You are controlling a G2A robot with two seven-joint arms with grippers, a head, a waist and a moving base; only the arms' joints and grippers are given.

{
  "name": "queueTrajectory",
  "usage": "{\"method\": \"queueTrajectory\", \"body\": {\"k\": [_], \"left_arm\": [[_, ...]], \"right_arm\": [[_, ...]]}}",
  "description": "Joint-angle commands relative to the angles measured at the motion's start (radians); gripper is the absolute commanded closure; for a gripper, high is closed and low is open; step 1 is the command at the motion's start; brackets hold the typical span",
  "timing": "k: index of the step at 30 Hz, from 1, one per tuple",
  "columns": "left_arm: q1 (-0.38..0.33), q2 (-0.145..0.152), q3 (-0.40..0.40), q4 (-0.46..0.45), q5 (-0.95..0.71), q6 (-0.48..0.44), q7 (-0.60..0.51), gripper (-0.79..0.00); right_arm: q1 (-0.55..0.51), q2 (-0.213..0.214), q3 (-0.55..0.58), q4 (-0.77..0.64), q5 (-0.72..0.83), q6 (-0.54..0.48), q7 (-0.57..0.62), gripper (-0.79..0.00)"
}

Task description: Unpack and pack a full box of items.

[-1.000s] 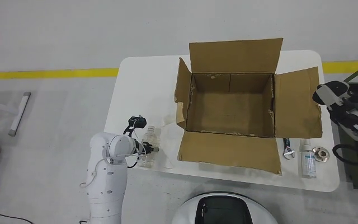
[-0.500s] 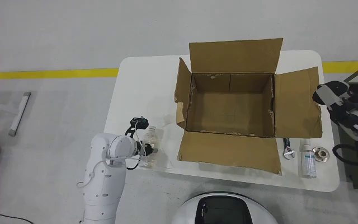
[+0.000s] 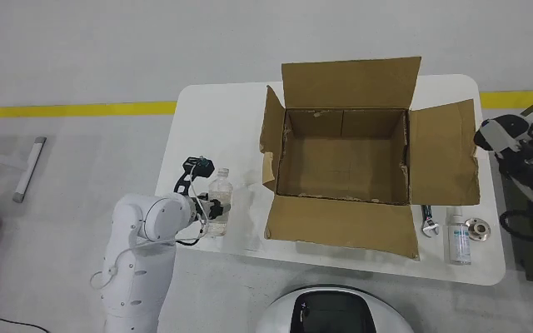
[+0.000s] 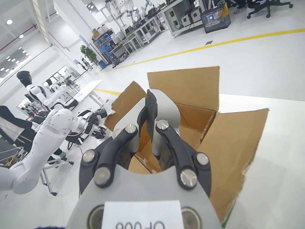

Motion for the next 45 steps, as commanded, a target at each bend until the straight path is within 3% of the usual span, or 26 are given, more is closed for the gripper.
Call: {"method": "queueTrajectory", "body": {"k": [1, 4, 5, 9, 10, 12, 15, 18, 22, 24, 27, 30, 39, 45], "left_arm": [[-0.019, 0.013, 0.002, -0.038, -0.027, 0.051, 0.000, 0.000], [-0.059, 0.031, 0.013, -0.104, -0.085, 0.093, 0.000, 0.000], [-0.074, 0.038, 0.017, -0.126, -0.101, 0.100, 0.000, 0.000], [-0.133, 0.061, 0.036, -0.185, -0.152, 0.146, 0.000, 0.000], [-0.151, 0.067, 0.041, -0.200, -0.155, 0.161, 0.000, 0.000], [-0.181, 0.078, 0.054, -0.227, -0.167, 0.195, 0.000, 0.000], [-0.224, 0.096, 0.075, -0.261, -0.200, 0.226, 0.000, 0.000], [-0.266, 0.117, 0.096, -0.281, -0.230, 0.247, 0.000, 0.000], [-0.321, 0.142, 0.124, -0.301, -0.292, 0.280, 0.000, 0.000], [-0.344, 0.155, 0.148, -0.310, -0.332, 0.288, 0.000, 0.000], [-0.354, 0.161, 0.159, -0.311, -0.348, 0.291, 0.000, 0.000], [-0.354, 0.161, 0.159, -0.311, -0.348, 0.291, 0.000, 0.000], [-0.354, 0.161, 0.159, -0.311, -0.348, 0.291, 0.000, 0.000], [-0.324, 0.166, 0.118, -0.340, -0.392, 0.253, 0.085, 0.000]], "right_arm": [[0.005, 0.000, 0.020, 0.019, 0.014, 0.042, -0.022, -0.058], [0.009, 0.001, 0.054, 0.056, 0.059, 0.095, -0.043, -0.142], [0.009, 0.001, 0.065, 0.072, 0.076, 0.114, -0.043, -0.292], [0.007, 0.004, 0.106, 0.125, 0.133, 0.170, -0.030, -0.388], [0.002, 0.005, 0.113, 0.137, 0.133, 0.182, -0.018, -0.597], [-0.001, 0.009, 0.121, 0.154, 0.119, 0.202, -0.002, -0.727], [-0.012, 0.011, 0.105, 0.180, 0.116, 0.201, 0.007, -0.742], [-0.026, 0.011, 0.082, 0.196, 0.110, 0.201, 0.003, -0.723], [-0.038, 0.013, 0.034, 0.223, 0.083, 0.197, 0.013, -0.579], [-0.041, 0.015, 0.009, 0.232, 0.059, 0.191, 0.014, -0.382], [-0.040, 0.016, -0.034, 0.254, 0.030, 0.183, 0.015, -0.296], [-0.032, 0.019, -0.072, 0.272, 0.001, 0.172, 0.017, 0.000], [-0.010, 0.023, -0.141, 0.290, -0.013, 0.133, 0.002, 0.000], [-0.018, 0.025, -0.169, 0.286, -0.002, 0.094, 0.010, 0.000]]}}
